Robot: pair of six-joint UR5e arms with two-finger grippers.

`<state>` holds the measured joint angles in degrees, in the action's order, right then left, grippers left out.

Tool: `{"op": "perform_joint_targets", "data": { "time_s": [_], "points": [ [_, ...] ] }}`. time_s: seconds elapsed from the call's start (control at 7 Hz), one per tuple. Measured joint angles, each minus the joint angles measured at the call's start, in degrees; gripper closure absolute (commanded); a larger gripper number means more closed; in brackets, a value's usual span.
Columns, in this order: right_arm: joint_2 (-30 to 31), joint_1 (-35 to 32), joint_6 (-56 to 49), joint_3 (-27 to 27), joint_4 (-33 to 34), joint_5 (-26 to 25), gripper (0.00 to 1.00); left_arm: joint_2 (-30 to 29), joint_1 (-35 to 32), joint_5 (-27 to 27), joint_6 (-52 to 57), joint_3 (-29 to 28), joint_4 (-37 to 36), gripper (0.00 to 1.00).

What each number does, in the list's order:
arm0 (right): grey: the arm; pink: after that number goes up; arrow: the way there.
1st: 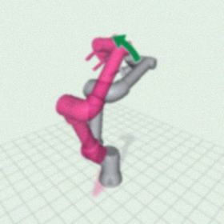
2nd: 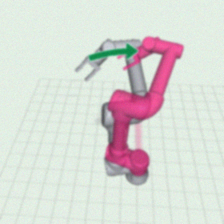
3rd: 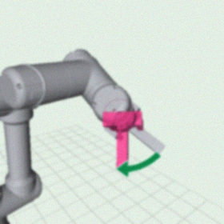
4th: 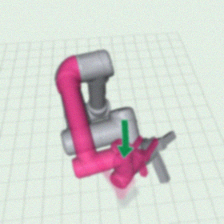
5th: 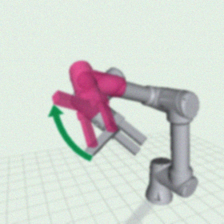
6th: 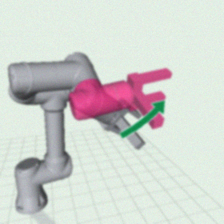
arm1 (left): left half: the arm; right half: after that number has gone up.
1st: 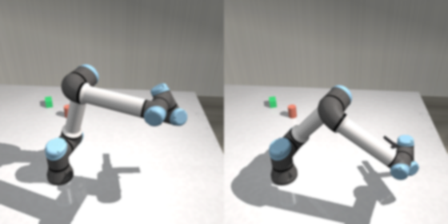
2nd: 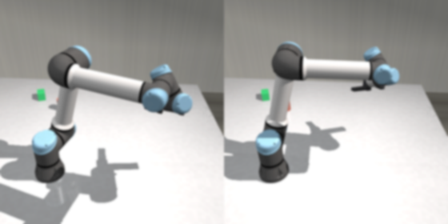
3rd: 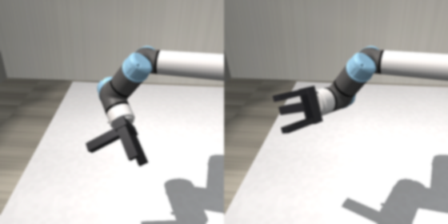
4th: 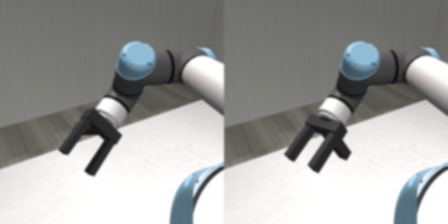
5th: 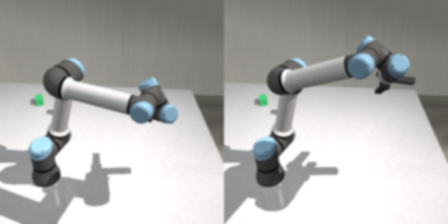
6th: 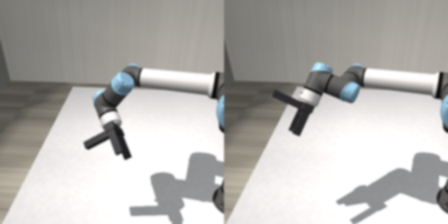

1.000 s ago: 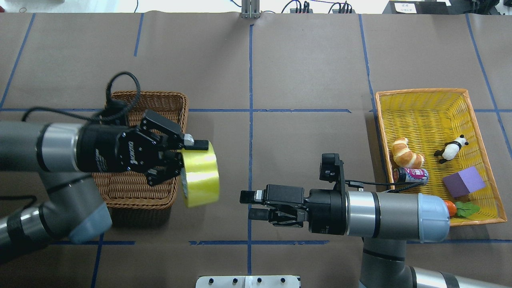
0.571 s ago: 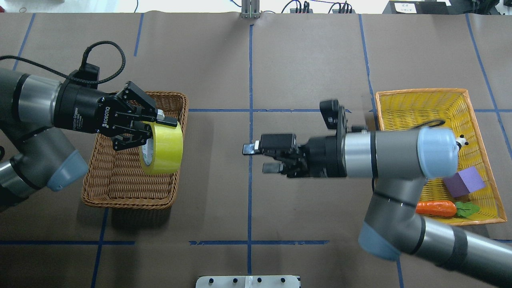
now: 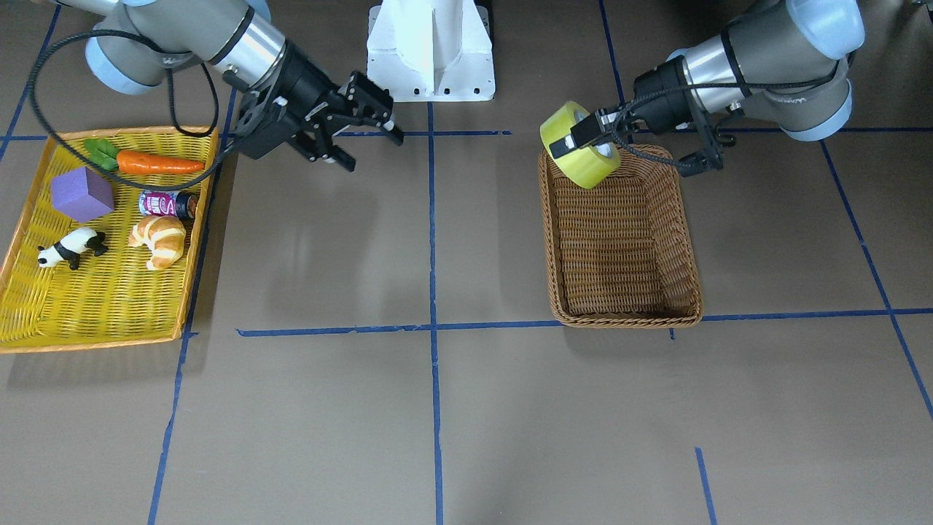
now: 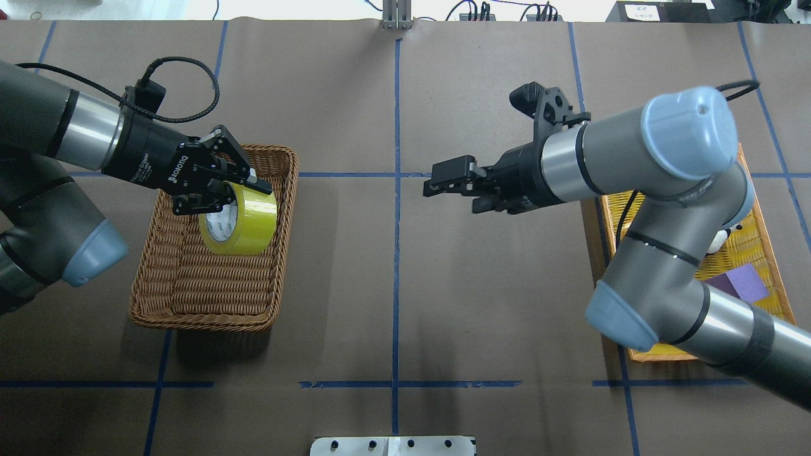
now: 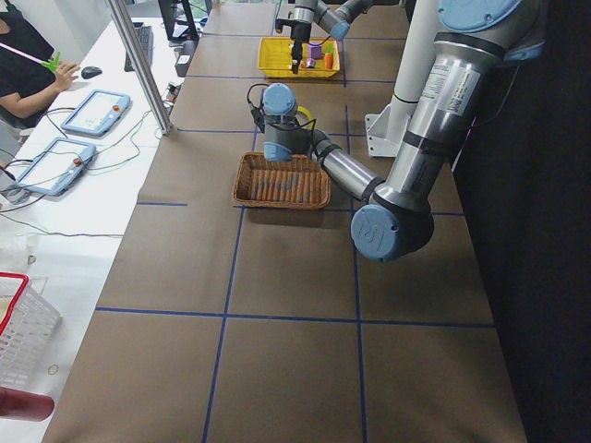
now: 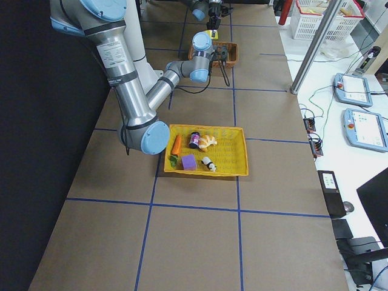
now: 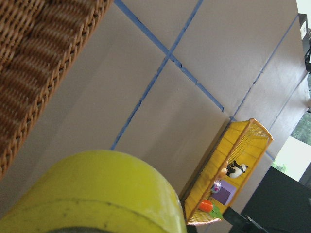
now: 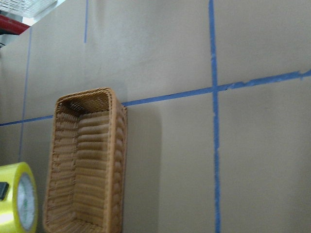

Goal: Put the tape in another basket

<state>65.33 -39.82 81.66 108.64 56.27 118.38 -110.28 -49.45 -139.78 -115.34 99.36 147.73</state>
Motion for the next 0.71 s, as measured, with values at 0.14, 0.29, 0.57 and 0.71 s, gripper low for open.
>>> {"op": "perform_joint_targets", "data": {
  "time_s": [0.14, 0.29, 0.57, 0.71],
  "points": [
    [0.1, -2.4, -5.8, 0.3, 6.4, 0.3, 0.00, 0.2, 0.2, 0.3, 7.2, 0.0, -5.3, 1.00],
    [0.2, -4.6, -13.4, 1.0, 14.0, 0.4, 0.00, 0.7, 0.6, 1.3, 14.7, 0.0, -10.4, 1.00],
    [1.2, -8.6, -26.2, 2.1, 23.8, 1.3, 0.00, 2.7, 2.3, 5.6, 28.0, -0.4, -19.2, 1.00],
    [2.8, -11.5, -31.2, 2.2, 26.1, 3.1, 0.00, 4.2, 3.1, 7.9, 33.1, -0.6, -22.0, 0.92]
  ]
}}
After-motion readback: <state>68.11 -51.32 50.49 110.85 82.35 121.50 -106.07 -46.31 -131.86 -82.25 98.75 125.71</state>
